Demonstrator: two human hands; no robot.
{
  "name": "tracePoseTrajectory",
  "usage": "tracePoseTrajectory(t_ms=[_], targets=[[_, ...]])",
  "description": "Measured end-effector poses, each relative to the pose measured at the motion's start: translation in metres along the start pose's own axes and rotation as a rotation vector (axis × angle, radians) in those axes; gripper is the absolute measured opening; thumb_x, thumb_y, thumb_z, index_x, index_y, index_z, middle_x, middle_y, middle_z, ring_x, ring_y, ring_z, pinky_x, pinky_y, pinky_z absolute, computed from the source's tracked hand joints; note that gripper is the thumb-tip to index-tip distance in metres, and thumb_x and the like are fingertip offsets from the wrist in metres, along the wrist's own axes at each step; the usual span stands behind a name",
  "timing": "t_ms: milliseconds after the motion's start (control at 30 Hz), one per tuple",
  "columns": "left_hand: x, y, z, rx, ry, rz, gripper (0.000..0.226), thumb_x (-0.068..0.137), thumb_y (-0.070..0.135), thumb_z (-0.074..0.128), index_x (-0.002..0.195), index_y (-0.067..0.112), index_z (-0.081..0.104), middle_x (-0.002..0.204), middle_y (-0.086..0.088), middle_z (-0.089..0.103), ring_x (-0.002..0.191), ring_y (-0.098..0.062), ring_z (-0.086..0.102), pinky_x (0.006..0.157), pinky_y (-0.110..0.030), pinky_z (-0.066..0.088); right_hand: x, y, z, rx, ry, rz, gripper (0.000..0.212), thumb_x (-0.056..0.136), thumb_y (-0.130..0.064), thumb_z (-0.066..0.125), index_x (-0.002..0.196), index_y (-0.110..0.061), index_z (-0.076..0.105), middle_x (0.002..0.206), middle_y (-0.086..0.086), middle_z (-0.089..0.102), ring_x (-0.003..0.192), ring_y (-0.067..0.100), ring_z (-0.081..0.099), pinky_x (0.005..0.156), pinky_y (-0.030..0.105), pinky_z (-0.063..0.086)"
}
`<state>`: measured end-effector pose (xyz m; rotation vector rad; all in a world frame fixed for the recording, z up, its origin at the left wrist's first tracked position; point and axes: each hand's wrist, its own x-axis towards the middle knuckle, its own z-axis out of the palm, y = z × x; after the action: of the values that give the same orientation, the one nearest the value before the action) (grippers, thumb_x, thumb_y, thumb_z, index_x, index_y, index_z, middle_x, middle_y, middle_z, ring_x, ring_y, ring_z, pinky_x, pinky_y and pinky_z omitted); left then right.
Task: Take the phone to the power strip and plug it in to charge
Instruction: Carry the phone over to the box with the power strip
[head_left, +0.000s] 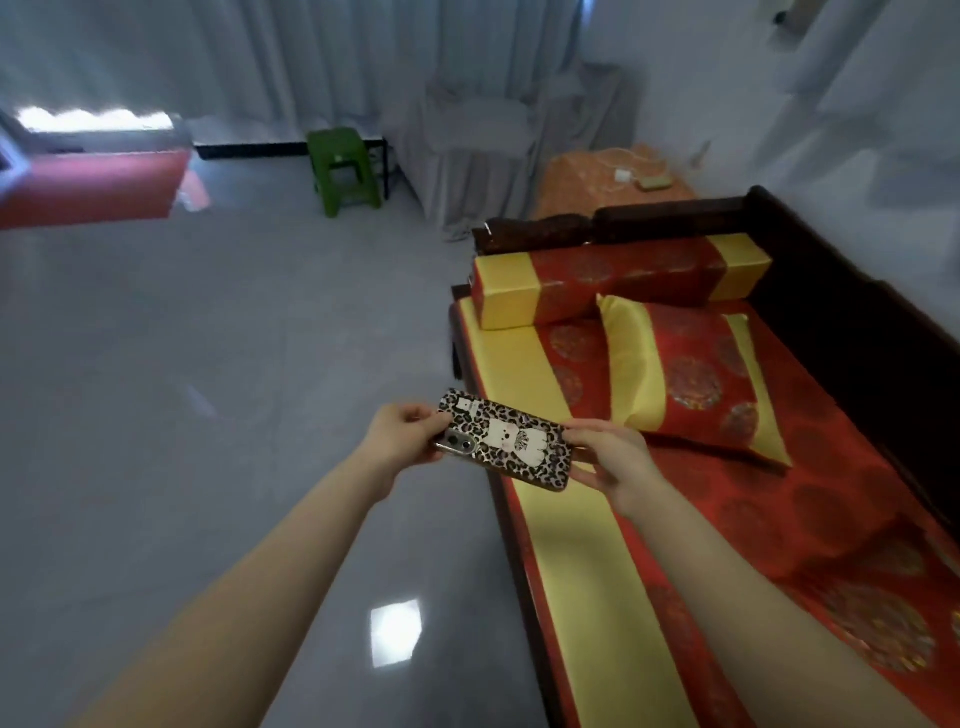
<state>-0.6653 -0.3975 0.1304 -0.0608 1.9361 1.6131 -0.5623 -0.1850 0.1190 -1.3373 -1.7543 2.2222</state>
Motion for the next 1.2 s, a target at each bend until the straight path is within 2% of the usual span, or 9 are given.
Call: tracePoseTrajectory(t_ms=[167,300,633,733,900,1033,1100,1200], targets=[[0.069,0.035,-0.051,-0.079,0.066,-0.024,0.018,0.089,0.011,0.06,0.072,0.01,0.055,0.066,-0.005,0.055,0.057,-0.012,0.053,0.046,-0.015,0.052,0.058,-0.052,0.072,-0.037,-0.019,-0.037,0.016,0.08,0.003,0.065,0.079,-0.011,0.073,0.074,0.003,0.072,0.067,0.012,0.066,0.046,0.021,0.052],[0.133,0.067,-0.076,-0.093,0.078,-0.035,0.014,0.089,0.01,0.06,0.076,0.008,0.054,0.068,-0.006,0.054,0.058,-0.014,0.053,0.046,-0.016,0.052,0.115,-0.094,0.115,-0.041,-0.036,-0.02,0.016,0.08,0.003,0.064,0.081,-0.011,0.073,0.078,0.004,0.072,0.072,0.016,0.065,0.049,0.023,0.052],[0.32,0.197,-0.14,-0.114,0.151,0.007,0.018,0.089,0.01,0.06,0.072,0.01,0.053,0.07,-0.007,0.056,0.06,-0.014,0.054,0.045,-0.016,0.052,0.271,-0.246,0.236,-0.038,-0.071,-0.042,0.018,0.082,0.001,0.063,0.078,-0.014,0.072,0.078,0.003,0.069,0.074,0.014,0.062,0.051,0.023,0.05],[0.368,0.222,-0.158,-0.113,0.139,0.015,0.013,0.089,0.01,0.06,0.078,0.008,0.054,0.072,-0.008,0.056,0.06,-0.014,0.054,0.046,-0.017,0.053,0.307,-0.275,0.266,-0.013,-0.091,-0.033,0.017,0.083,0.001,0.061,0.086,-0.011,0.072,0.079,0.002,0.069,0.072,0.013,0.062,0.052,0.024,0.049],[0.464,0.269,-0.189,-0.087,0.119,0.022,0.013,0.089,0.011,0.06,0.077,0.009,0.054,0.074,-0.008,0.057,0.062,-0.015,0.056,0.048,-0.017,0.054,0.384,-0.326,0.321,0.001,-0.066,-0.019,0.016,0.086,-0.001,0.06,0.082,-0.013,0.07,0.076,0.002,0.064,0.066,0.011,0.058,0.053,0.025,0.048],[0.547,0.307,-0.218,-0.065,0.066,0.023,0.017,0.089,0.012,0.061,0.074,0.011,0.053,0.077,-0.009,0.057,0.064,-0.016,0.057,0.052,-0.02,0.056,0.448,-0.368,0.367,0.052,-0.022,-0.02,0.014,0.086,0.001,0.059,0.088,-0.008,0.07,0.073,0.005,0.062,0.053,0.009,0.058,0.04,0.019,0.047],[0.593,0.336,-0.235,-0.043,0.035,0.017,0.017,0.088,0.012,0.061,0.073,0.012,0.052,0.077,-0.009,0.058,0.064,-0.015,0.058,0.052,-0.02,0.056,0.479,-0.395,0.393,0.078,0.0,-0.012,0.016,0.086,0.001,0.059,0.081,-0.01,0.068,0.074,0.005,0.063,0.06,0.011,0.058,0.037,0.016,0.047],[0.653,0.377,-0.251,-0.008,0.004,0.047,0.016,0.088,0.013,0.061,0.075,0.012,0.052,0.076,-0.008,0.058,0.064,-0.015,0.057,0.051,-0.018,0.056,0.519,-0.437,0.421,0.094,0.036,-0.018,0.013,0.087,-0.001,0.059,0.082,-0.009,0.066,0.077,0.004,0.062,0.069,0.012,0.058,0.046,0.023,0.05]])
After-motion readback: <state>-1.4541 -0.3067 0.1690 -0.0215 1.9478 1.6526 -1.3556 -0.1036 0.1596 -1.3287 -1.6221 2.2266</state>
